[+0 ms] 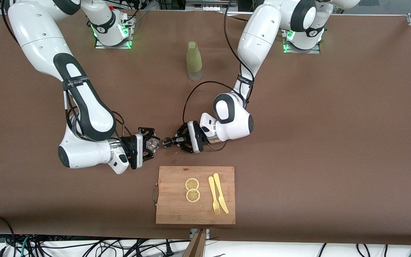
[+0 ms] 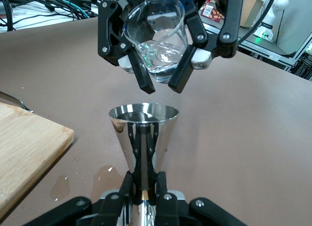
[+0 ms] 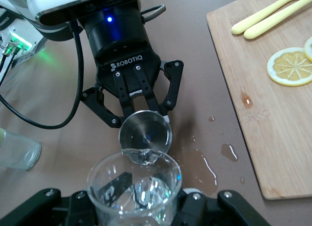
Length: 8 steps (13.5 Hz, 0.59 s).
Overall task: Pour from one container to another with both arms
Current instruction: 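Tilt the glass with the right gripper, pouring liquid into the jigger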
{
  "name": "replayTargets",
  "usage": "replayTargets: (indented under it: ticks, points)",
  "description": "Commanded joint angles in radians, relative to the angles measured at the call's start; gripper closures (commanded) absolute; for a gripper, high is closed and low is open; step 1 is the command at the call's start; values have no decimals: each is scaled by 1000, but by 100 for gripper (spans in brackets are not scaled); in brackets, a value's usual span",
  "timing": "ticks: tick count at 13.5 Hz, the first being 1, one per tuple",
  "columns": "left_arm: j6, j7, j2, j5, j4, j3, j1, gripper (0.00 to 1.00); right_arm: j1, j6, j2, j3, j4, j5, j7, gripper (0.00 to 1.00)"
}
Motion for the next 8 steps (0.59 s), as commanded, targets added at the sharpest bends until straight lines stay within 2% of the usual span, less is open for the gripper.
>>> replayTargets:
  ticks: [1, 8]
  points:
    - [9, -7, 24, -48, 40, 17, -5, 100, -8, -21, -9, 19, 5, -44, 52, 70]
    - [9, -4, 25, -48, 40, 19, -5, 100, -8, -19, -9, 70, 19, -138, 133, 70]
